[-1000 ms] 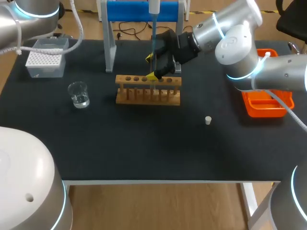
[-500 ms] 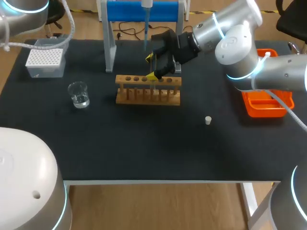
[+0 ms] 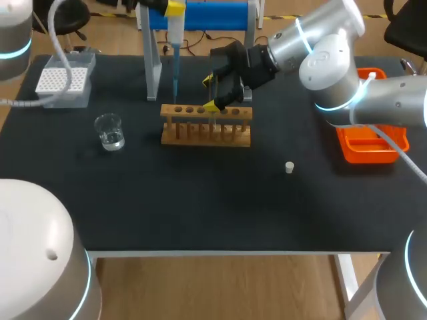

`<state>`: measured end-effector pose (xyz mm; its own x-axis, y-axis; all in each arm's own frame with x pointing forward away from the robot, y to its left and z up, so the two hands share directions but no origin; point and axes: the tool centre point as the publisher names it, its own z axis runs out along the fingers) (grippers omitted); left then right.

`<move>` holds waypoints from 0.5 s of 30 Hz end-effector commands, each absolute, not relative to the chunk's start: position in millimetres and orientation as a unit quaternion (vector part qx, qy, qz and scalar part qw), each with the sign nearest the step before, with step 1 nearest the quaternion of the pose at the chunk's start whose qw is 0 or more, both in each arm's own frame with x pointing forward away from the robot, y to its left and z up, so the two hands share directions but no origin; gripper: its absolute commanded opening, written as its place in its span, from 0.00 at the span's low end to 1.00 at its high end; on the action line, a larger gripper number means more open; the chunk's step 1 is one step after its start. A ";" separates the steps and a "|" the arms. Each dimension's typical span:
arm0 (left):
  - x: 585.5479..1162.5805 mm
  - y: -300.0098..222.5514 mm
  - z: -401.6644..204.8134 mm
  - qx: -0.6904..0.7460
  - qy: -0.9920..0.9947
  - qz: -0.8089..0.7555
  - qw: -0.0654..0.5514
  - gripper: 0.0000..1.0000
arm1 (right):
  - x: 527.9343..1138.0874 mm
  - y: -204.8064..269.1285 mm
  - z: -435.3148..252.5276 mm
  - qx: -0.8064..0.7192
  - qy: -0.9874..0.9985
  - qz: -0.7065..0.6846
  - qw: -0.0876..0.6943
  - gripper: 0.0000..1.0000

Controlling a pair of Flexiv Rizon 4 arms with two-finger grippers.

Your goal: Invert the test tube, pick up the pipette, mount the tip to pipette, aspirate from beaker and dispense into the tube, eject the tip, return the pipette, and cap with the stopper.

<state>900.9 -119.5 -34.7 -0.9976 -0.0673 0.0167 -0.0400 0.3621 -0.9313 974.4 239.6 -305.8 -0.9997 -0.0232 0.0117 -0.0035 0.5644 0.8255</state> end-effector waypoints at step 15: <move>842.8 -155.5 -97.4 -0.011 0.804 -0.595 0.028 0.00 | 974.7 239.2 -305.5 0.008 -0.885 -0.466 0.011 1.00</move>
<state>845.6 -148.7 -92.1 -0.9991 -0.0362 -0.0240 0.0117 0.3088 -0.9511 974.4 239.6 -305.8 -0.9997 -0.0232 0.0116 -0.0035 0.5644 0.8255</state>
